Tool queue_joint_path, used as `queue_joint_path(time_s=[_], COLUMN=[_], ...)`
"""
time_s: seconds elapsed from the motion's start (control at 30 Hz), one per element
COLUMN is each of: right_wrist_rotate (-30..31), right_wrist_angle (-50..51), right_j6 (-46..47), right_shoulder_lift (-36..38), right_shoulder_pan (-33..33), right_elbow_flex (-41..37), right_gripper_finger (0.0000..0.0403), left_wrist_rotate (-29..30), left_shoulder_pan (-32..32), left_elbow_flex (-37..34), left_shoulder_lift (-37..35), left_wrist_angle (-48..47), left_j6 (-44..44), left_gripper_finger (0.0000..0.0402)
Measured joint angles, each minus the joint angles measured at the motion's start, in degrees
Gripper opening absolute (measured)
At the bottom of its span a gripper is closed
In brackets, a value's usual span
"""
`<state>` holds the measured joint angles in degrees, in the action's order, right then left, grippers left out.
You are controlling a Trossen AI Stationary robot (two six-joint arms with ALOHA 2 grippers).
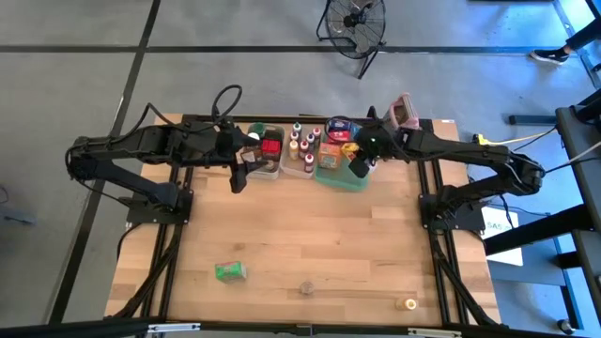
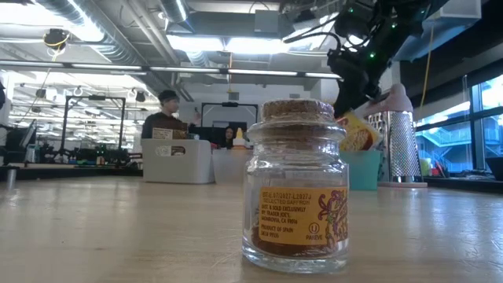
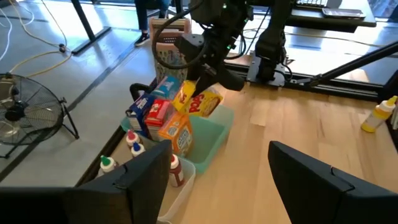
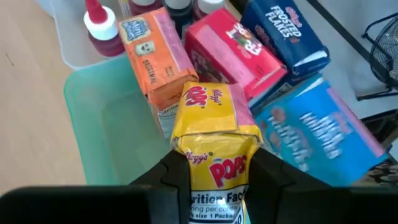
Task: Pick & Place Kitchen Items
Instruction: Put the yellow cereal box into the green bin
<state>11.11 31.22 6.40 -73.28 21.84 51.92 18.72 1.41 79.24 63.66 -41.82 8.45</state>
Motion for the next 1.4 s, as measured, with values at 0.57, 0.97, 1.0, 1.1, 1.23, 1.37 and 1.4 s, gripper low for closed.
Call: queue_joint_path(time_s=[0.57, 0.97, 1.0, 1.1, 1.23, 1.37, 1.4], right_wrist_rotate=[-1.5, -2.8, -2.8, -2.8, -2.4, -2.3, -2.3], right_wrist_angle=[-0.5, 4.5, 5.8, 11.4, 19.7, 29.8, 31.6], right_j6=[-0.9, -3.8, -3.9, -4.0, -2.3, 1.5, 3.0], right_shoulder_lift=[5.4, 15.9, 17.4, 22.9, 31.5, 39.5, 41.6], right_shoulder_pan=[-0.5, -0.5, -0.5, -0.5, -0.4, 0.3, 0.3], right_elbow_flex=[0.0, 0.0, 0.0, 0.0, 0.0, 0.0, 0.0], right_gripper_finger=[0.0108, 0.0108, 0.0108, 0.0108, 0.0108, 0.0108, 0.0108], left_wrist_rotate=[0.1, 0.1, 0.1, 0.1, 0.2, -0.4, -0.6], left_shoulder_pan=[0.0, 0.0, 0.0, 0.0, -1.1, -2.7, -3.1], left_elbow_flex=[0.0, 0.0, 0.0, 0.0, 0.0, 0.0, 0.0], left_shoulder_lift=[0.0, 0.0, 0.0, 0.0, 0.0, 0.0, 0.0], left_wrist_angle=[0.0, 0.0, 0.0, 0.0, 0.0, 0.0, 0.0], left_j6=[-0.2, -0.2, -0.2, -0.2, -0.2, -0.2, -0.2], left_gripper_finger=[0.0262, 0.0262, 0.0262, 0.0262, 0.0262, 0.0262, 0.0262])
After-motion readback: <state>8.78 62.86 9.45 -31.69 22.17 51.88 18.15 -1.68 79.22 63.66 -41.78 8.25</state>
